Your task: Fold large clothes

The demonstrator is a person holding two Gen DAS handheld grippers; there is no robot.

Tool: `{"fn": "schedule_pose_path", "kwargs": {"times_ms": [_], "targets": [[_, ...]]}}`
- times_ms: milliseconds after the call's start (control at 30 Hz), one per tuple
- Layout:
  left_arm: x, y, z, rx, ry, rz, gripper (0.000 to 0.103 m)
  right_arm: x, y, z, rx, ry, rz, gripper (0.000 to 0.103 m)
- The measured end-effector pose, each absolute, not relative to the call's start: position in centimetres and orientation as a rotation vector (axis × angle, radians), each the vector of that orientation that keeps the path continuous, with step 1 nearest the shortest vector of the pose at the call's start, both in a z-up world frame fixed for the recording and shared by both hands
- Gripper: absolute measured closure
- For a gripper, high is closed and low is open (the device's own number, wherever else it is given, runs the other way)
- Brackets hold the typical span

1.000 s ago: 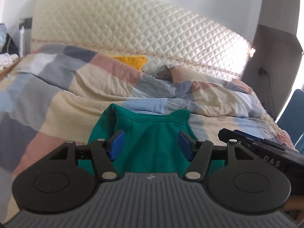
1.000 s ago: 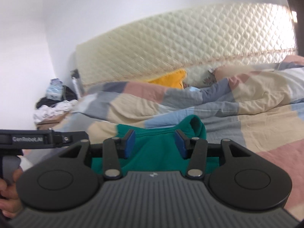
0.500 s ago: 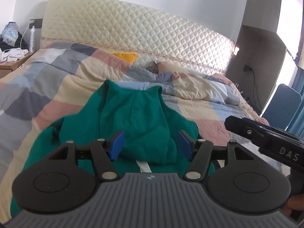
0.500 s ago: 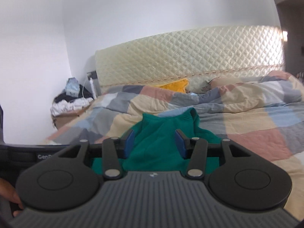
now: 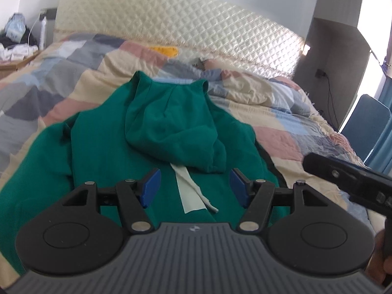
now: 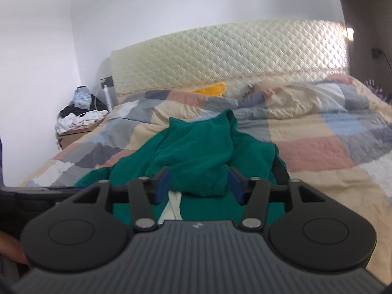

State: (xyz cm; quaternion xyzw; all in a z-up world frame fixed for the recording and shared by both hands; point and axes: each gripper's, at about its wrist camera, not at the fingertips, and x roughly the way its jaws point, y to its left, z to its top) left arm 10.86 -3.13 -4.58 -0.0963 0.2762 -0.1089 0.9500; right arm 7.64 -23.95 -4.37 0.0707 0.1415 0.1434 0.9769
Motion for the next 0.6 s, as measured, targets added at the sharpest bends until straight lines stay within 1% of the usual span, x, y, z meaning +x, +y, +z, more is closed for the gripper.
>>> {"fn": "schedule_pose_path", "kwargs": {"times_ms": [167,233,300,367,600], "targets": [[15.8,-2.9,-5.4,-0.234,0.613,-0.194,0.031,8.4,-24.2,-5.6,0.164,0.315,0.266,0.039],[18.0,-2.9,-5.9,-0.249,0.638,-0.169,0.029,8.6,-24.2,-6.1,0.175,0.324,0.266,0.036],[20.3,-2.9,-6.5,-0.264,0.662,-0.139,0.029,8.9,-24.2,-6.4,0.182,0.327,0.263,0.018],[22.5,-2.8,-7.0,-0.283,0.674,-0.119,0.029,9.2,-24.2,-6.7,0.184,0.323,0.263,0.013],[29.7,-3.3,-9.3,-0.278,0.718,-0.07,0.029,12.3,-24.2,-8.5,0.23,0.386,0.284,0.013]]}}
